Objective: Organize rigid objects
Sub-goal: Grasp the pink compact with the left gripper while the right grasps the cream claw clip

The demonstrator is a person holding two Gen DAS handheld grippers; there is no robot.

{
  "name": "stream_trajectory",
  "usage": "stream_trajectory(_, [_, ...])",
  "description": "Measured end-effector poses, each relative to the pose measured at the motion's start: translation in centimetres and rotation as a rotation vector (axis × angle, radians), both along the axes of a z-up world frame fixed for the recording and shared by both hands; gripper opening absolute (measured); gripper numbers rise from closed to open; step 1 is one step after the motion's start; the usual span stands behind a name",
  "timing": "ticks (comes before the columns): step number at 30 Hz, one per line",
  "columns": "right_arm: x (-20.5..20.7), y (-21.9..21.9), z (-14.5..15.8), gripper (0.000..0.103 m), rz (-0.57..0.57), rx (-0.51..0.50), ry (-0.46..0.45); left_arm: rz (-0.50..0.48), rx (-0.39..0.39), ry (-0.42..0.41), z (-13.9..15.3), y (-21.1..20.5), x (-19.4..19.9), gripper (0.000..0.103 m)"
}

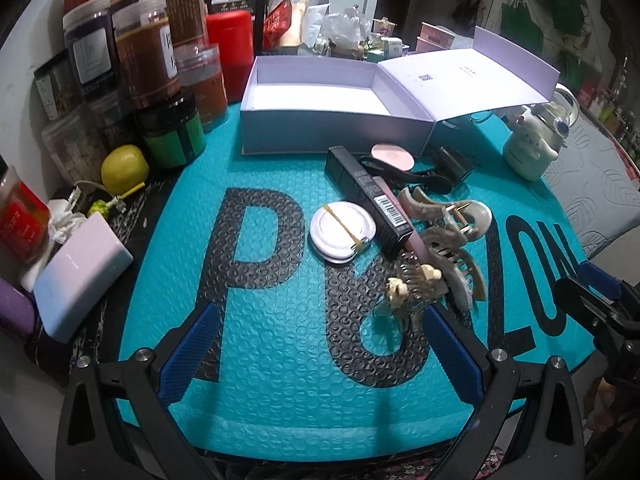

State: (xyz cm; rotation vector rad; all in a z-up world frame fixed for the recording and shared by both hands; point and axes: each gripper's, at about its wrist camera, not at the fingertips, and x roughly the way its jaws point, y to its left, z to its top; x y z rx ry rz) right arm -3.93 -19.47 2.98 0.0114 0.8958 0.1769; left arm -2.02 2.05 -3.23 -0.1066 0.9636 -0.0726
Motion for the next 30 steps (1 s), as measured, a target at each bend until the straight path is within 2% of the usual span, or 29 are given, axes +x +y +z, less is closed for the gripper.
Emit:
stream_trajectory(5, [0.8, 0.5, -1.1, 0.103, 0.037, 0.017, 0.023, 0.007, -0.024, 0.005, -0.7, 0.7, 0.6, 0.103])
stream_trajectory(15, [2.9, 1.3, -3.3, 0.103, 0.074, 0.019, 0.069, 0.004, -0.013, -0.003, -2.0, 1.7, 3.2, 0.102])
stream_trajectory(21, [3.9, 1.2, -4.0, 0.103, 0.074, 0.032, 0.092, -0.014, -0.017, 0.001, -2.8, 2.0, 5.0, 0.094])
stream_trajectory(28, [5.1, 0.9, -4.5, 0.103, 0.077, 0.044, 0.111, -0.089, -0.048, 0.005, -3.3, 1.1, 6.9, 0.093])
stream_trajectory(30, [5.3, 0.9, -4.7, 0.103, 0.082, 0.046, 0.115, -0.109, -0.043, 0.003, -3.5, 0.8, 7.4, 0.087])
